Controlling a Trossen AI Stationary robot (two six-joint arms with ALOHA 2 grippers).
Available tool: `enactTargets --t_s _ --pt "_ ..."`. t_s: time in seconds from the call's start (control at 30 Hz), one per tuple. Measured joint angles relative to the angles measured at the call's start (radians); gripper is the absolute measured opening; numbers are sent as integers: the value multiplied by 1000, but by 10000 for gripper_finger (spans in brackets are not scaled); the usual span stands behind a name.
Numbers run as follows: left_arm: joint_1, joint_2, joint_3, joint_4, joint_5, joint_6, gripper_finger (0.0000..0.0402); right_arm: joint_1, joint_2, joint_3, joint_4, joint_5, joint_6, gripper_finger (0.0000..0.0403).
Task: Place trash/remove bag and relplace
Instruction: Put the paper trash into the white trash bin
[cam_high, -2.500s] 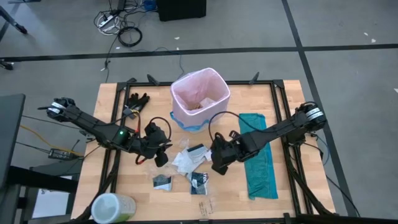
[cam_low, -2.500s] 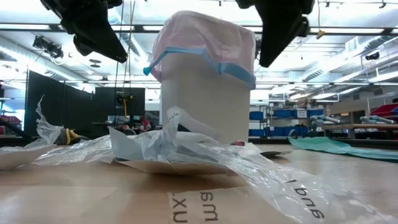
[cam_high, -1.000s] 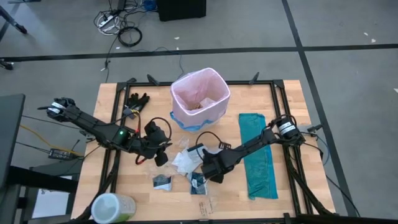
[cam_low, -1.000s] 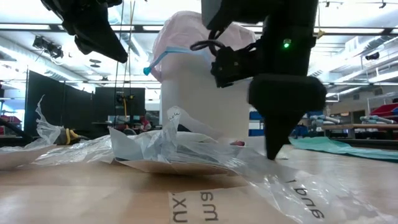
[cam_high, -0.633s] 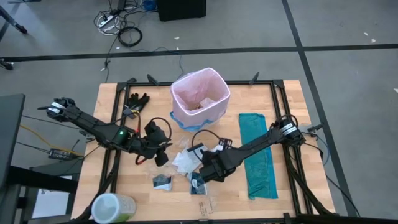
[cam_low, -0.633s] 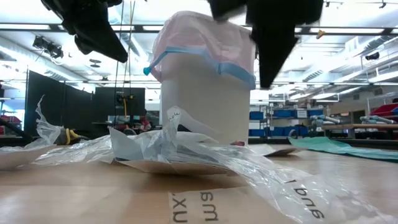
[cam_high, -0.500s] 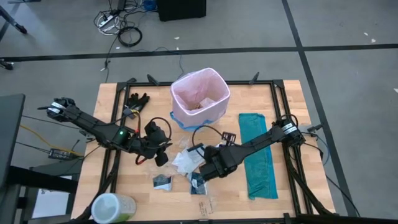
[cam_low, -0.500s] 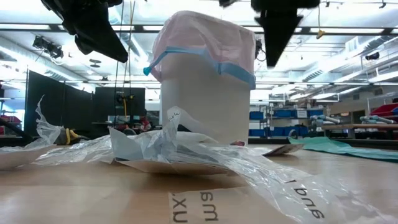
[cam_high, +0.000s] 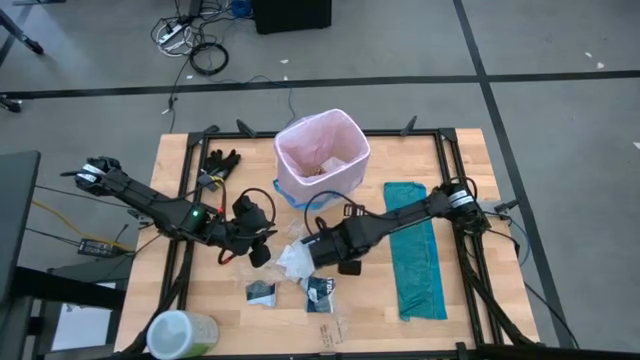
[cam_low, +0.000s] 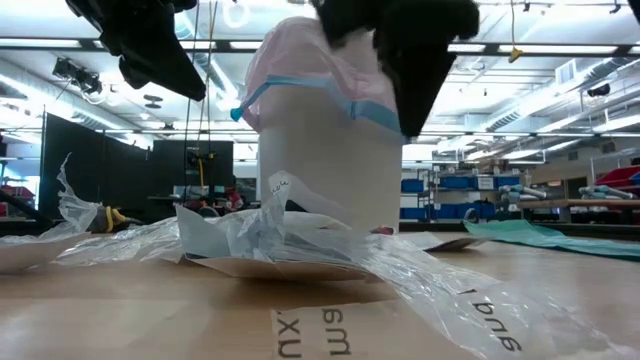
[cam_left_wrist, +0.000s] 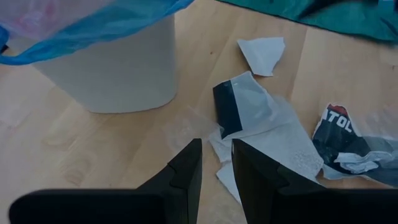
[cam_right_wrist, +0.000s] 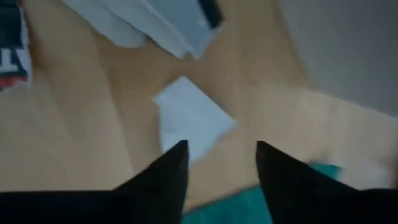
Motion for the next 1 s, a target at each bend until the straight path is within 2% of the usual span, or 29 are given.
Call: enactTargets --t_s 0.1,0.2,0.3,0.47,0.53,0.6,0.73,1.0 --pt "0 0 0 -6 2 1 96 2 -1 -93 70 -26 12 228" --pt "0 0 0 -17 3 15 96 26 0 -175 116 -9 38 257" --pt "0 0 0 -16 4 50 96 71 -31 -258 172 89 120 263" --pt "0 0 0 -14 4 82 96 166 -165 -407 246 311 309 249" --pt "0 0 0 -15 2 84 96 201 -203 -469 258 353 363 245" --pt "0 0 0 -14 -6 84 96 230 -233 -538 309 337 404 242" --pt "0 0 0 -13 -9 83 96 285 -237 -639 495 233 412 240" --pt "0 0 0 -8 -12 82 96 290 -221 -681 475 304 410 235"
